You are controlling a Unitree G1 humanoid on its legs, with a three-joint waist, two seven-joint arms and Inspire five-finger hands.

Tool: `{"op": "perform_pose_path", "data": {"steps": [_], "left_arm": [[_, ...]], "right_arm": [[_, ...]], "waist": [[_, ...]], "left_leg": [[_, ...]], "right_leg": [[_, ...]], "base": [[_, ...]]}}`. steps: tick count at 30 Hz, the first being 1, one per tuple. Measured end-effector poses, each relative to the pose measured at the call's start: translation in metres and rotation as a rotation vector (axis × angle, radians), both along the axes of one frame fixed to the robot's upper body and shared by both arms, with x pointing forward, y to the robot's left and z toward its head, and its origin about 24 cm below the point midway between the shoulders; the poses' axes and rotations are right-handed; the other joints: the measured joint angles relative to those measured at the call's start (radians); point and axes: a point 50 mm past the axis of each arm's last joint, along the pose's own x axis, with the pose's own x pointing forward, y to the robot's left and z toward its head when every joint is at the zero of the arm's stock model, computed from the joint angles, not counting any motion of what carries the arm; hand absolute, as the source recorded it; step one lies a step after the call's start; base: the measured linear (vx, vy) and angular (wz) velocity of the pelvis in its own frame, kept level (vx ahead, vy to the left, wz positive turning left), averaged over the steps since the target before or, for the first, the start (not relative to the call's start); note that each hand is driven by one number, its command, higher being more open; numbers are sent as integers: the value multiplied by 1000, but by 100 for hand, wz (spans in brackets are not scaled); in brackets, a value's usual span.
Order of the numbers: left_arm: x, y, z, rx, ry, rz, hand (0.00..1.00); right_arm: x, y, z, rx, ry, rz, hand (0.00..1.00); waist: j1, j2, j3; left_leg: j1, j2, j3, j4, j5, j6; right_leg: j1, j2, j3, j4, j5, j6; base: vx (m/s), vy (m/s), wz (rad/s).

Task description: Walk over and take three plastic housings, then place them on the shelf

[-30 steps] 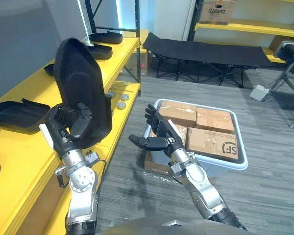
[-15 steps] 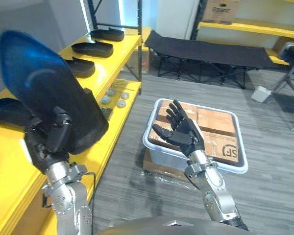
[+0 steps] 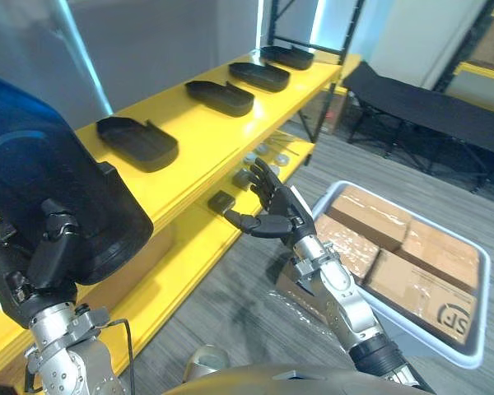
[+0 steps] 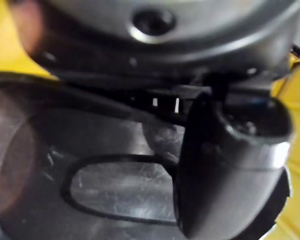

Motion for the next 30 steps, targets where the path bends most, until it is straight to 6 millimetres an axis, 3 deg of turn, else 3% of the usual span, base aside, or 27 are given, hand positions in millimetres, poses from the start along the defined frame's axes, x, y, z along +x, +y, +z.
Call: {"op": "perform_pose_path", "data": {"steps": [1, 3, 7, 11, 12, 13, 14, 17, 23, 26, 30], "left_arm": [[2, -3, 0, 3, -4, -31, 0], [3, -6, 0, 14, -10, -63, 0], [5, -11, 9, 21, -77, -132, 0], [32, -32, 20, 51, -179, -396, 0], [34, -35, 22, 60, -191, -428, 0], [36, -38, 24, 80, -210, -466, 0], [37, -39, 25, 95, -220, -492, 0], [38, -44, 25, 95, -226, -525, 0], [41, -51, 19, 68, -213, -558, 0], [41, -52, 8, 38, -165, -565, 0], [39, -53, 3, 24, -143, -565, 0]], "right_arm": [[-1, -3, -3, -36, 0, -19, 100], [-2, -5, -5, -69, 0, -29, 100], [-2, -5, -5, -66, -4, -23, 100], [-5, -20, -7, -62, -3, -122, 100], [-6, -22, -7, -61, -3, -133, 100], [-6, -24, -7, -77, -15, -135, 100], [-6, -26, -5, -87, -29, -129, 100], [-6, -32, -6, -137, -39, -116, 100], [-6, -38, 0, -138, -93, -112, 100], [-6, -43, 4, -128, -122, -128, 100], [-8, -47, 10, -104, -166, -144, 100]], "waist": [[-16, 6, 6], [-7, 18, 14], [-22, 20, 22], [-84, 7, 48], [-85, 9, 49], [-78, 19, 56], [-75, 50, 74], [-74, 80, 90], [-82, 59, 105], [-103, 60, 115], [-94, 70, 163]], "left_leg": [[-4, 0, 11, 3, 13, -1], [1, -4, 27, 5, 18, -6], [-13, -24, 27, 7, 19, 0], [-18, -94, -95, -27, 68, 18], [-14, -104, -101, -41, 78, 17], [-11, -104, -106, -53, 90, 15], [-10, -100, -111, -62, 108, 7], [-11, -91, -113, -71, 127, 0], [-11, -71, -91, -62, 123, 4], [-49, -52, -10, 1, 94, 24], [-106, -27, 69, 142, 31, 30]], "right_leg": [[14, -11, -34, 14, -9, 13], [7, -35, -40, 48, -24, 25], [-30, -86, -26, 167, -66, 25], [-72, -111, 203, 311, -201, 17], [-77, -114, 211, 320, -208, 25], [-80, -115, 206, 330, -213, 26], [-80, -113, 201, 336, -212, 27], [-82, -105, 195, 340, -209, 31], [-81, -92, 199, 352, -215, 20], [-78, -102, 174, 377, -232, 12], [-69, -126, 144, 439, -274, 31]], "base": [[-53, 77, 100], [-58, 131, 36], [-3, 129, 8], [-17, 32, 84], [-8, -41, 75], [-35, -66, 20], [-39, -55, 13], [-49, -47, 9], [-51, -36, -2], [-75, 19, 26], [-56, 53, 31]]}}
